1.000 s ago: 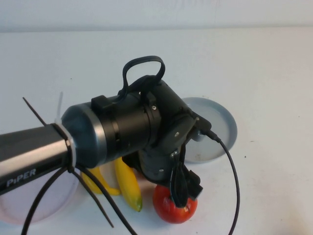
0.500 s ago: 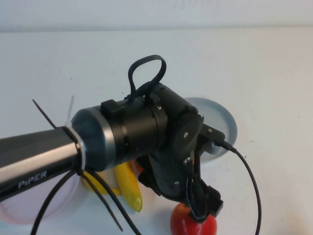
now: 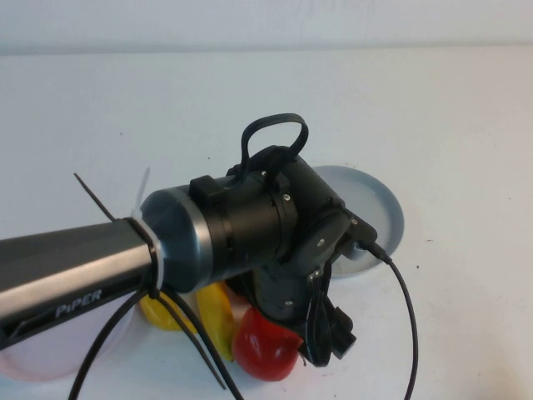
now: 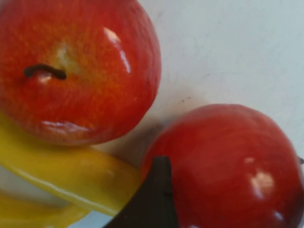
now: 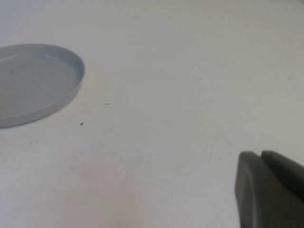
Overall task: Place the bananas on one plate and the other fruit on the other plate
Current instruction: Put one type of fruit in the left plate
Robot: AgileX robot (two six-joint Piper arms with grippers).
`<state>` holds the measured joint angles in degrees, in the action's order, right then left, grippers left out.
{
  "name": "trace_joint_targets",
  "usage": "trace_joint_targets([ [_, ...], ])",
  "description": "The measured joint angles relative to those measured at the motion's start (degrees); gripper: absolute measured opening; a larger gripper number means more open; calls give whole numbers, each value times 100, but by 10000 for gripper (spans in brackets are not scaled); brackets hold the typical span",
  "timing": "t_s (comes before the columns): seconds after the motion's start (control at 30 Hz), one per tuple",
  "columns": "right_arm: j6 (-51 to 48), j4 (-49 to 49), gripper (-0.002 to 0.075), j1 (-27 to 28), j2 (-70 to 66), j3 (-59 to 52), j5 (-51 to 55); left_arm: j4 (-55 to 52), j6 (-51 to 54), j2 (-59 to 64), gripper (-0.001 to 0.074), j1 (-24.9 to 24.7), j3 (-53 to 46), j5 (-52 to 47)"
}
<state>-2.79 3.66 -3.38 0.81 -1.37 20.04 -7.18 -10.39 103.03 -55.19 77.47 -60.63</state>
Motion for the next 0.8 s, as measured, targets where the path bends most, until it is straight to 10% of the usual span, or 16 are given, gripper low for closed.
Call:
trace_joint_targets([
  [0.8, 0, 0, -15, 0, 0, 0, 0, -93, -137, 0, 669, 0, 0, -365],
])
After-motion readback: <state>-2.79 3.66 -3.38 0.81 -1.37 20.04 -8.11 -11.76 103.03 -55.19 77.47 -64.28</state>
